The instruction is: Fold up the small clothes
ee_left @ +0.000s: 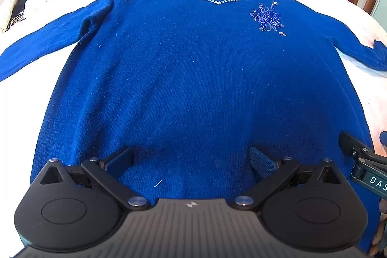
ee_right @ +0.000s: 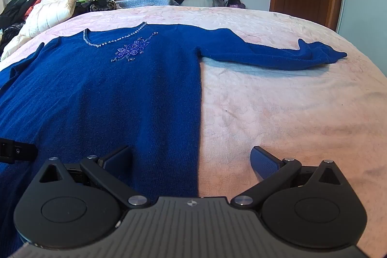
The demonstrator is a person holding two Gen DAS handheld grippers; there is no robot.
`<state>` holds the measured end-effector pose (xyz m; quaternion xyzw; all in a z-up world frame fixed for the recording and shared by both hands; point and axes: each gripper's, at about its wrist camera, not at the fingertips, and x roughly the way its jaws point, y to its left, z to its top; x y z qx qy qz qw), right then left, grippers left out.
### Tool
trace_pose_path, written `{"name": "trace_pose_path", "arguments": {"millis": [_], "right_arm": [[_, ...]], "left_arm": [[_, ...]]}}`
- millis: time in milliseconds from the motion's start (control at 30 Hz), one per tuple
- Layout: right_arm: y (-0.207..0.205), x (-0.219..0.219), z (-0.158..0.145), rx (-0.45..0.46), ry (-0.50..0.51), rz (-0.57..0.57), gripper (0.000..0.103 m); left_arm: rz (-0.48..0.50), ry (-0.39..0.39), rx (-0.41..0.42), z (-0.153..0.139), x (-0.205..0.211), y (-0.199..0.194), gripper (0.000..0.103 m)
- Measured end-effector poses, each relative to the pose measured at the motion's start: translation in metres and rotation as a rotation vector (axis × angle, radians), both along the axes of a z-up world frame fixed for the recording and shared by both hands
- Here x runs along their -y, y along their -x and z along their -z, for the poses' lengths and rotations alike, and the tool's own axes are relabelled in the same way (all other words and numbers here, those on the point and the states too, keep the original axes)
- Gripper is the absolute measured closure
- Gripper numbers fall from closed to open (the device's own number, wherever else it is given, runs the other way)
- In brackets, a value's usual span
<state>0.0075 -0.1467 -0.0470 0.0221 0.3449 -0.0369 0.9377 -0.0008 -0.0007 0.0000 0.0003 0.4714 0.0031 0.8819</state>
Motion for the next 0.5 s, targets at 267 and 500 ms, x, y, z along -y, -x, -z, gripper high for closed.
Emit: {"name": "trace_pose_path", "arguments": {"millis": [267, 500], "right_arm": [[0.0001, 0.0, 0.0002, 0.0, 0.0, 0.0, 0.0], [0.0003, 0.0, 0.0001, 0.0, -0.001, 0.0, 0.0]], "left_arm": [[-0.001, 0.007, -0.008, -0.0011, -0.0038, -0.004, 0.0], [0.0, 0.008, -0.011, -0.0003, -0.0031, -0.0063, 0.0]]}}
